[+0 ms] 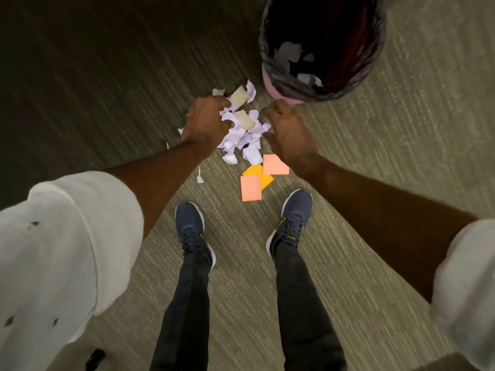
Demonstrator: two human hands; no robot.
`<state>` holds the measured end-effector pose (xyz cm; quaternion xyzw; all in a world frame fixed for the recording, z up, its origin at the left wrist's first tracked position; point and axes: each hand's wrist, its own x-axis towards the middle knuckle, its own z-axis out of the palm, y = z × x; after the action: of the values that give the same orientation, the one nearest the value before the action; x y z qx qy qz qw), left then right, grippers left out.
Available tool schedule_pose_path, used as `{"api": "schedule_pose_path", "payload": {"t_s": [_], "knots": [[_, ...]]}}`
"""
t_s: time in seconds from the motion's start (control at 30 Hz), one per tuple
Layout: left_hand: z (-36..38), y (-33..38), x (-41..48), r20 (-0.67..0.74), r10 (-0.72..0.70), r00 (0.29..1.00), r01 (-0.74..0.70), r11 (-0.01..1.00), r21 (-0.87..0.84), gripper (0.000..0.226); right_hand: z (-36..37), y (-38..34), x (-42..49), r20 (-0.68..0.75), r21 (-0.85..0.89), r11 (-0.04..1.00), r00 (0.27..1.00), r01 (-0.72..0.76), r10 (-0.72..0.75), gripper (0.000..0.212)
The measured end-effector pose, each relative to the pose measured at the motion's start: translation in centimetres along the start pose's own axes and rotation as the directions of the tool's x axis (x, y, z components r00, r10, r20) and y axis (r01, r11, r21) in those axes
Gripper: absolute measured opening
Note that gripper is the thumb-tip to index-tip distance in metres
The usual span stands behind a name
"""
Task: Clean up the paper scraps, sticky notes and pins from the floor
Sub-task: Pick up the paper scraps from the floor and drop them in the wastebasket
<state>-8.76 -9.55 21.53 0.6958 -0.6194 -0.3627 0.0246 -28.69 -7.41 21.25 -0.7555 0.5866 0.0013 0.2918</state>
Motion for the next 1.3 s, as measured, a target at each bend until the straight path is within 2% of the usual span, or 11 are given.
{"api": "schedule_pose_path", "payload": {"t_s": [0.17, 0.27, 0.37, 0.47, 0.6, 0.7, 0.8, 0.93, 1.07, 1.17, 1.3], "knots": [[5.3, -6.0, -0.9, 0.091, -0.066, 0.994, 0.065, 0.998, 0.015, 0.050, 6.7, 0.2, -0.8, 0.131, -0.043, 0.999, 0.991, -0.025, 0.031, 0.055], [8.5, -8.2, -1.3, 0.128, -0.024, 0.992, 0.021, 1.000, 0.021, 0.056, 10.5, 1.3, -0.9, 0.184, -0.064, 0.997, 0.982, -0.030, 0.041, 0.057], [11.2, -9.8, -1.0, 0.224, 0.105, 0.969, -0.154, 0.965, 0.214, 0.070, 14.1, 2.5, -0.5, 0.218, -0.106, 0.994, 0.975, -0.007, 0.030, 0.060], [13.6, -11.0, 0.0, 0.326, 0.126, 0.937, -0.261, 0.873, 0.412, 0.081, 17.9, 3.7, 0.7, 0.224, -0.129, 0.992, 0.974, 0.002, 0.028, 0.064], [16.7, -12.6, 1.9, 0.328, 0.129, 0.936, -0.283, 0.832, 0.478, 0.087, 22.2, 4.8, 2.3, 0.193, -0.202, 0.979, 0.980, -0.001, 0.041, 0.068], [18.8, -14.0, 3.0, 0.328, 0.114, 0.938, -0.273, 0.824, 0.497, 0.103, 24.9, 5.3, 3.3, 0.176, -0.316, 0.947, 0.984, 0.065, -0.008, 0.068], [20.5, -14.9, 3.5, 0.259, 0.099, 0.961, -0.229, 0.808, 0.543, 0.114, 26.4, 5.9, 4.3, 0.173, -0.318, 0.948, 0.984, 0.008, 0.049, 0.074], [21.4, -15.6, 4.3, 0.213, 0.110, 0.971, -0.194, 0.882, 0.430, 0.095, 26.6, 6.2, 4.4, 0.128, -0.308, 0.948, 0.991, 0.083, -0.045, 0.066], [21.9, -16.3, 5.4, 0.184, 0.192, 0.964, -0.252, 0.883, 0.396, 0.069, 25.8, 6.0, 4.6, 0.034, -0.219, 0.966, 0.990, 0.139, -0.134, 0.061], [21.8, -16.8, 5.3, 0.157, 0.210, 0.965, -0.252, 0.909, 0.332, 0.050, 25.8, 5.7, 5.0, 0.086, -0.205, 0.976, 0.995, 0.074, -0.058, 0.050], [21.0, -16.9, 5.2, 0.072, 0.196, 0.978, -0.209, 0.925, 0.318, 0.028, 24.7, 4.9, 5.2, 0.089, -0.224, 0.972, 0.995, 0.065, -0.046, 0.031]]}}
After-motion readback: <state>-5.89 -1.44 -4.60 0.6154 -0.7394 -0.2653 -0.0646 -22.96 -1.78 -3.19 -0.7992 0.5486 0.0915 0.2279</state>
